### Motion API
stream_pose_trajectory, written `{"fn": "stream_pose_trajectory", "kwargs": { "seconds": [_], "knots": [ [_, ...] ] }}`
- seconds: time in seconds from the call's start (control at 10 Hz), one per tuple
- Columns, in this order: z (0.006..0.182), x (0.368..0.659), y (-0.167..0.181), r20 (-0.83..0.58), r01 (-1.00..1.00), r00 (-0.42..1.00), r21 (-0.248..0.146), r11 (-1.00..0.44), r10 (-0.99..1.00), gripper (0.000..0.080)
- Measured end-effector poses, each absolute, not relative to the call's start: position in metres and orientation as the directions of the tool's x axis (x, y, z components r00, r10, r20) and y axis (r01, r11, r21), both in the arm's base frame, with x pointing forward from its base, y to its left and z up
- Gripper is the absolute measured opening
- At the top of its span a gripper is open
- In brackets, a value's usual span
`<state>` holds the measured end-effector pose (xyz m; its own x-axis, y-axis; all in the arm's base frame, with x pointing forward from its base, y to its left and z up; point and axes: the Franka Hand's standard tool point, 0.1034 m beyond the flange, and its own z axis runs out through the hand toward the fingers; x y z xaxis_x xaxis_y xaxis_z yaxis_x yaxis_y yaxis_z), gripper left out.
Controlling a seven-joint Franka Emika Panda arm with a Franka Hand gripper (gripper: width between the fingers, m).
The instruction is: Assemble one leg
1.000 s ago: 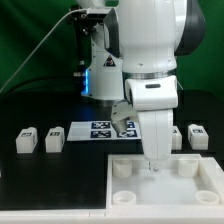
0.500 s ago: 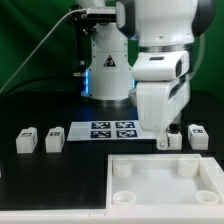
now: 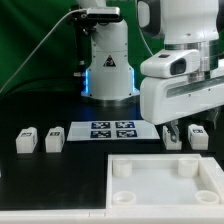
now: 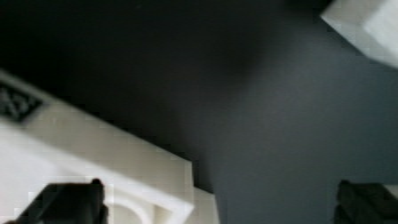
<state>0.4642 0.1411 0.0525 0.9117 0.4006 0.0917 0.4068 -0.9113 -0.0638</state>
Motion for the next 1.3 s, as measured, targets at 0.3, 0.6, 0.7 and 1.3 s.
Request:
{"fn": "stream_pose_trajectory", "kwargs": {
  "seconds": [0.3, 0.6, 0.7, 1.3],
  "knots": [
    [0.051, 0.449, 0.177, 0.048, 0.061, 0.997, -0.104, -0.993, 0.056, 0.0649],
    [0.049, 0.441, 0.187, 0.018, 0.030, 0.999, -0.101, -0.994, 0.029, 0.0649],
    [0.048, 0.437, 0.185, -0.020, 0.037, 0.999, -0.092, -0.995, 0.039, 0.0649],
    [0.043, 0.416, 0.185, -0.633, 0.047, 0.773, -0.019, -0.999, 0.048, 0.0649]
  ]
}}
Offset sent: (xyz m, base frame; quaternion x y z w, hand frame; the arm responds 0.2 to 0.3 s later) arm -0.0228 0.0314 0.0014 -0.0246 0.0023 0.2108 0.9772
